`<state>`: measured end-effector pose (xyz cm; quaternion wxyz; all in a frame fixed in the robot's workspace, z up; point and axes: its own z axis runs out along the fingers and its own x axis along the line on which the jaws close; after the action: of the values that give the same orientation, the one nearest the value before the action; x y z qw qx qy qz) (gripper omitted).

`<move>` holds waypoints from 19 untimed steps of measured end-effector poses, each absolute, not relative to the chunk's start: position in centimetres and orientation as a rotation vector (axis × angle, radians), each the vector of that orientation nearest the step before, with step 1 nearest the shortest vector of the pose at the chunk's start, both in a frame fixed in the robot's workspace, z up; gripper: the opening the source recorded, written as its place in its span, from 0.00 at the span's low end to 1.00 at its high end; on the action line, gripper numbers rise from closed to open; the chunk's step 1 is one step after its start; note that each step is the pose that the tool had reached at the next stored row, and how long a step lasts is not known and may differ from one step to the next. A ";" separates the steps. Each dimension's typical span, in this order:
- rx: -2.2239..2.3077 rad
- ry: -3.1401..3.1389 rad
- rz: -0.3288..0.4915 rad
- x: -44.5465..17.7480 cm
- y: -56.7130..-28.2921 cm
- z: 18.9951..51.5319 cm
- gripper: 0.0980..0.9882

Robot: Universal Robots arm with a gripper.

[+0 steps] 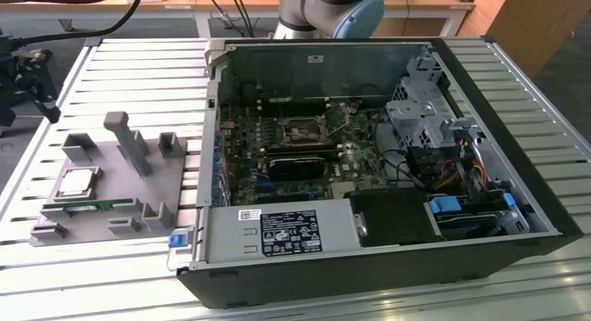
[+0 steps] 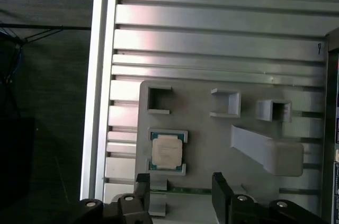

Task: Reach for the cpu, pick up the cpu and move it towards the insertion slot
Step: 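Pick up the cpu and move it towards the insertion slot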

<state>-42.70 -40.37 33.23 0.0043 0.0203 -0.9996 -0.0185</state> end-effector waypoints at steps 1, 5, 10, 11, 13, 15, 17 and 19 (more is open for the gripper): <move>0.064 -3.131 -0.058 -42.7 -40.4 33.0 0.61; 0.063 -3.130 -0.058 -42.9 -40.4 32.3 0.68; 0.065 -3.125 -0.058 -43.0 -40.4 31.4 0.68; 0.066 -3.124 -0.058 -43.0 -40.5 31.2 0.68; 0.066 -3.120 -0.058 -43.0 -40.5 30.9 0.68; 0.067 -3.119 -0.058 -43.0 -40.5 30.5 0.68; 0.069 -3.115 -0.057 -43.0 -40.6 30.1 0.68; 0.075 -3.112 -0.057 -43.1 -40.6 29.8 0.68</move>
<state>-43.06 -40.65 29.78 0.0140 0.0240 -0.9994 -0.0184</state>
